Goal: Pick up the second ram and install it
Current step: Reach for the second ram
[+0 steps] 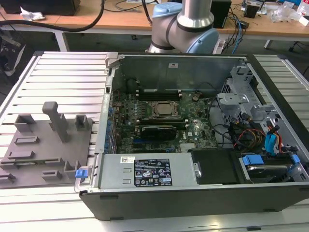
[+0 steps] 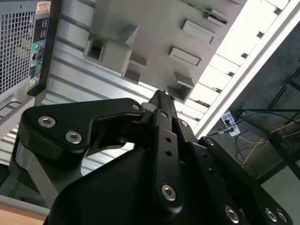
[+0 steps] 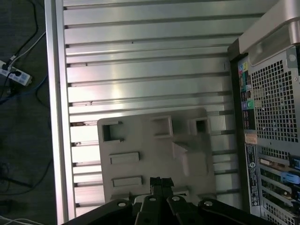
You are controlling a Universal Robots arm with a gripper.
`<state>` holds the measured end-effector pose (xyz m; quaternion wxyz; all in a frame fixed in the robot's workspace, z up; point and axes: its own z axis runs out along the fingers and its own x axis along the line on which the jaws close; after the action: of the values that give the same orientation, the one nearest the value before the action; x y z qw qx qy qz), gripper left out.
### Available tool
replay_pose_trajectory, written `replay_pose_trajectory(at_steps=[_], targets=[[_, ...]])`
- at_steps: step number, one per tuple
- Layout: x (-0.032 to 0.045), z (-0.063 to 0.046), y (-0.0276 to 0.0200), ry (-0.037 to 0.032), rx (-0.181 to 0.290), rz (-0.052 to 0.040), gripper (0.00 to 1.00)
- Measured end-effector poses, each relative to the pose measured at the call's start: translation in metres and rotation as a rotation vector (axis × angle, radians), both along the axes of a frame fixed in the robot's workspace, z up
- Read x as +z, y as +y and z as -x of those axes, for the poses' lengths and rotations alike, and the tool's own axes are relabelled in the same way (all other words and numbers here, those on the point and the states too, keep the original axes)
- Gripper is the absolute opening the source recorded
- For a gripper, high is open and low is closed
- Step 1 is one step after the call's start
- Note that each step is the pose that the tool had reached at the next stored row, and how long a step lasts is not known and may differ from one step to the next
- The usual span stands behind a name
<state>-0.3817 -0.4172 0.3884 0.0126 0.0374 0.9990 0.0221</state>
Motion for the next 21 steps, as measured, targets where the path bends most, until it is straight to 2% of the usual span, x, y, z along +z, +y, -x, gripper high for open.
replay_pose_trajectory(at_steps=[1, 5, 7, 8, 11, 15, 21], targets=[[-0.0004, 0.002, -0.0040, 0.0000, 0.000, 0.0001, 0.11], [-0.0011, 0.006, -0.0128, 0.0000, 0.000, 0.0000, 0.11], [-0.0022, 0.007, -0.0234, 0.0000, 0.000, 0.0001, 0.11], [-0.0028, 0.007, -0.0272, 0.0000, 0.000, 0.0000, 0.11], [-0.0040, 0.007, -0.0324, 0.0000, 0.000, 0.0000, 0.11], [-0.0052, 0.007, -0.0362, 0.0000, 0.000, 0.0001, 0.11], [-0.0079, 0.007, -0.0445, -0.0001, 0.000, 0.0000, 0.11]])
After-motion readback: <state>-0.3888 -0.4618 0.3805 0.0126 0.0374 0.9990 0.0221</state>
